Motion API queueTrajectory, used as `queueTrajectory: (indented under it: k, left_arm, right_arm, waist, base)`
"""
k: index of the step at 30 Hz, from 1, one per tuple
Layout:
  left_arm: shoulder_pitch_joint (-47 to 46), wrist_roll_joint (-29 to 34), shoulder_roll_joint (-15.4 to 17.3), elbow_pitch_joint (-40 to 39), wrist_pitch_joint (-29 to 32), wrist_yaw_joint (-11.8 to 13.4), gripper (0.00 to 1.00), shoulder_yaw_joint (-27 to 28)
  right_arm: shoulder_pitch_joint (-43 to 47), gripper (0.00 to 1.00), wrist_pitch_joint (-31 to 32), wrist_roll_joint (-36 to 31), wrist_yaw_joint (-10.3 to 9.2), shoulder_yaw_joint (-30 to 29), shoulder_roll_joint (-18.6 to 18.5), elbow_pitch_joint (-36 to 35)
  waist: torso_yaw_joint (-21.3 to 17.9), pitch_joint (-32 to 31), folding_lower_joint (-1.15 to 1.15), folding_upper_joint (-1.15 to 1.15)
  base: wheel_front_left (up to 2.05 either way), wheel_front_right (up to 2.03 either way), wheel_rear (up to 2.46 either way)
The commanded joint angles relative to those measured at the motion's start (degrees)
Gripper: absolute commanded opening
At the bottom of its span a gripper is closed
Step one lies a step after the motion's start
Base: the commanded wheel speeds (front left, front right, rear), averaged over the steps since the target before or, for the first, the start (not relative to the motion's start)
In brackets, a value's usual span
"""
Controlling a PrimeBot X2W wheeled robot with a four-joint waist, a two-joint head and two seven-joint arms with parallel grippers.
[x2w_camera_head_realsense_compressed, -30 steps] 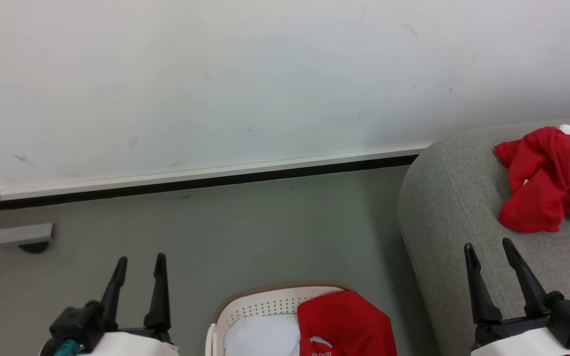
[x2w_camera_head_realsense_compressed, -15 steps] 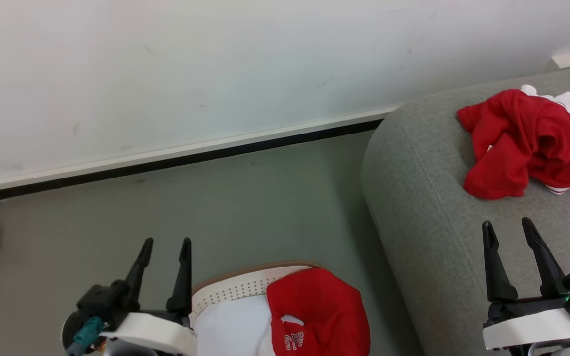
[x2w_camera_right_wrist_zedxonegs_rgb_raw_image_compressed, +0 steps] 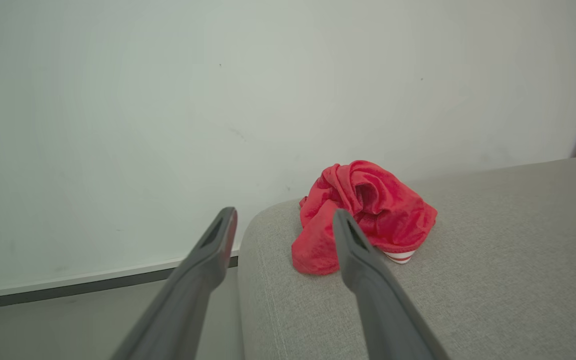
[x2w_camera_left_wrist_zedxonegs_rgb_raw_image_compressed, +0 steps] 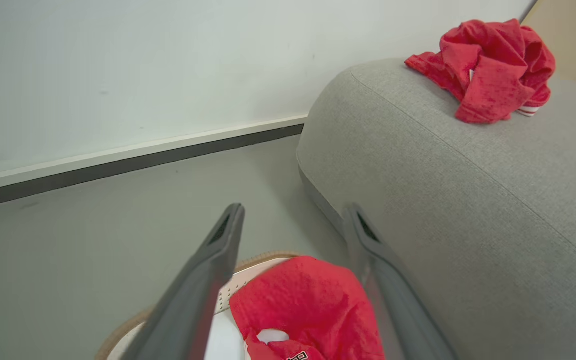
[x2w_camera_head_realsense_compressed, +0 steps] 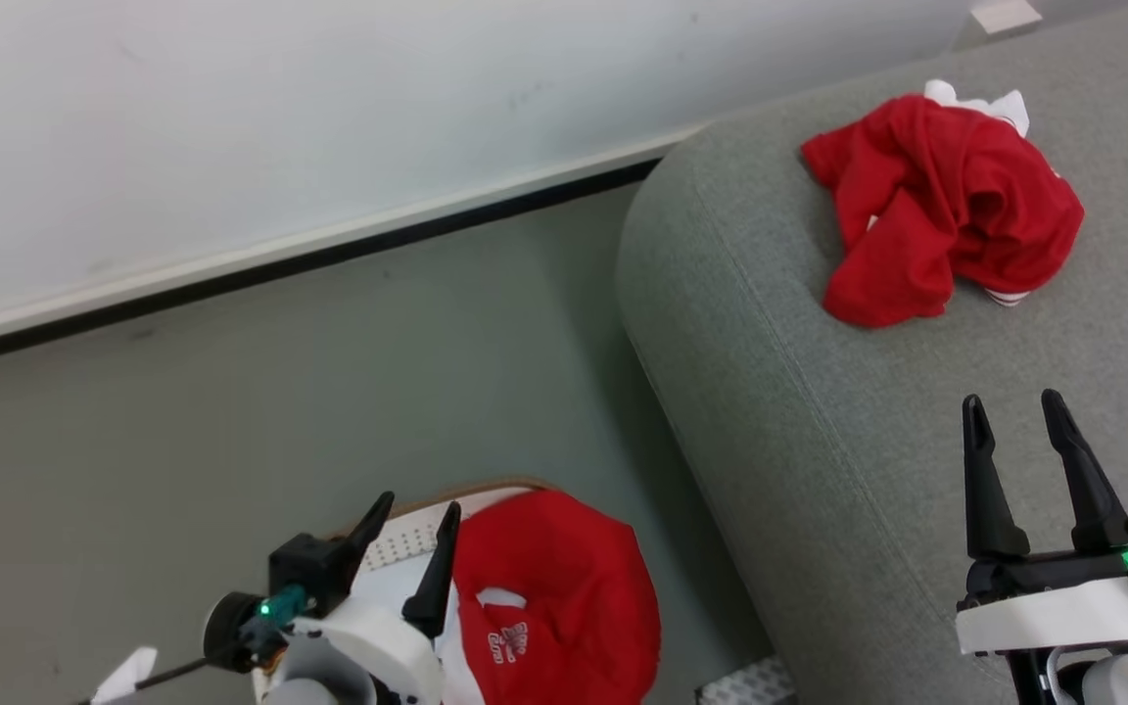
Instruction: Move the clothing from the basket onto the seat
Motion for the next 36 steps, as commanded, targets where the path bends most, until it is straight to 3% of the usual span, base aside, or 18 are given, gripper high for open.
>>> queueTrajectory:
  k: [1, 10, 25, 32, 36]
  left_arm:
    - [-2.1, 0.0, 0.9, 2.7, 0.4, -0.2, 1.00, -0.9]
    - [-9.7, -2.4, 2.9, 13.9, 4.2, -0.3, 1.00, -7.7]
    - [-23.4, -13.0, 8.1, 26.6, 15.1, -0.3, 1.00, -28.1]
    - [-28.4, -18.2, 10.3, 30.6, 20.2, -0.3, 1.00, -32.9]
    - [-30.5, -19.5, 9.3, 33.2, 22.6, -0.3, 1.00, -34.7]
  right_arm:
    - [-1.0, 1.00, -0.1, 0.5, -0.13, -0.2, 0.2, -0.5]
    - [-4.4, 1.00, -0.1, 2.6, -0.13, -1.4, 0.8, -2.5]
    - [-11.7, 1.00, -0.1, 5.7, -0.13, -2.9, 2.0, -7.4]
    - [-14.0, 1.00, -0.1, 8.6, -0.13, -1.8, 2.0, -8.1]
    - [-14.0, 1.00, -0.1, 9.3, -0.13, -2.2, 2.0, -8.5]
  waist:
    - [-1.9, 2.4, -0.01, 0.00]
    - [-4.2, 9.3, -0.01, 0.00]
    - [-6.8, 24.9, -0.01, 0.00]
    - [-8.9, 30.6, -0.01, 0.00]
    - [-9.0, 32.4, -0.01, 0.00]
  base:
    - [0.00, 0.00, 0.00]
    - [0.00, 0.00, 0.00]
    - [0.00, 0.00, 0.00]
    - [0.00, 0.00, 0.00]
    - [0.00, 0.00, 0.00]
